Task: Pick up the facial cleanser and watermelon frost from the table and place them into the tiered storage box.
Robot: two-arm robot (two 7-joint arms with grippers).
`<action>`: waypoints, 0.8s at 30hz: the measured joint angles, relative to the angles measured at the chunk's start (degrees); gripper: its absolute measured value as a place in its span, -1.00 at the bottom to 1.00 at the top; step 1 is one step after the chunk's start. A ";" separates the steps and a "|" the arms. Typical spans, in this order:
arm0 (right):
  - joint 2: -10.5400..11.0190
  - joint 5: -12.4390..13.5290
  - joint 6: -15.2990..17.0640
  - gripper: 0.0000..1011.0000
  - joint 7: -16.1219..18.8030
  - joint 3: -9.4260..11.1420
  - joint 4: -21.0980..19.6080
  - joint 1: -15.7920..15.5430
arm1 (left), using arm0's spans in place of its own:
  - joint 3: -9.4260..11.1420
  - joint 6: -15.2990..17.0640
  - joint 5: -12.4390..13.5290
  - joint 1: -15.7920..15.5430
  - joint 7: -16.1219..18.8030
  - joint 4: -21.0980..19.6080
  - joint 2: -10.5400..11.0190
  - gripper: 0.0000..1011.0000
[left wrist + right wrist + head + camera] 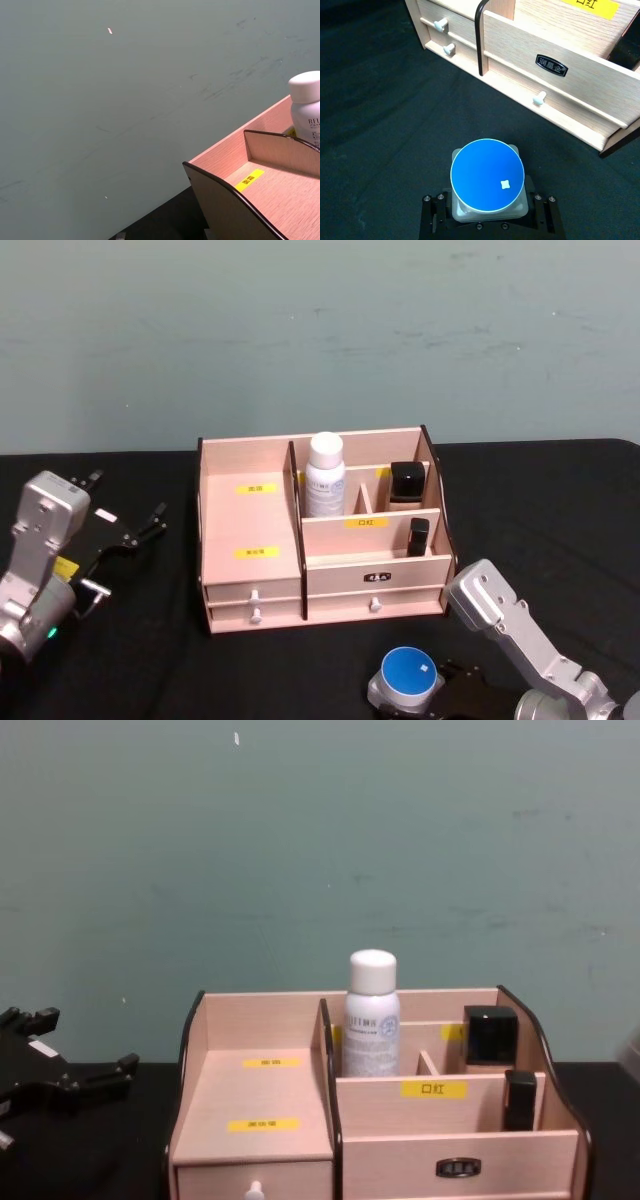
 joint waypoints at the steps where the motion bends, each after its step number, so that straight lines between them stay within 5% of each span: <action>1: 0.00 0.00 0.00 0.62 0.00 0.00 0.00 0.00 | 0.00 0.00 0.00 0.00 0.00 0.00 0.00 1.00; 24: -1.56 -0.63 3.61 0.62 -0.78 -0.29 -3.92 1.31 | 0.00 0.00 0.00 0.00 0.00 0.00 0.00 1.00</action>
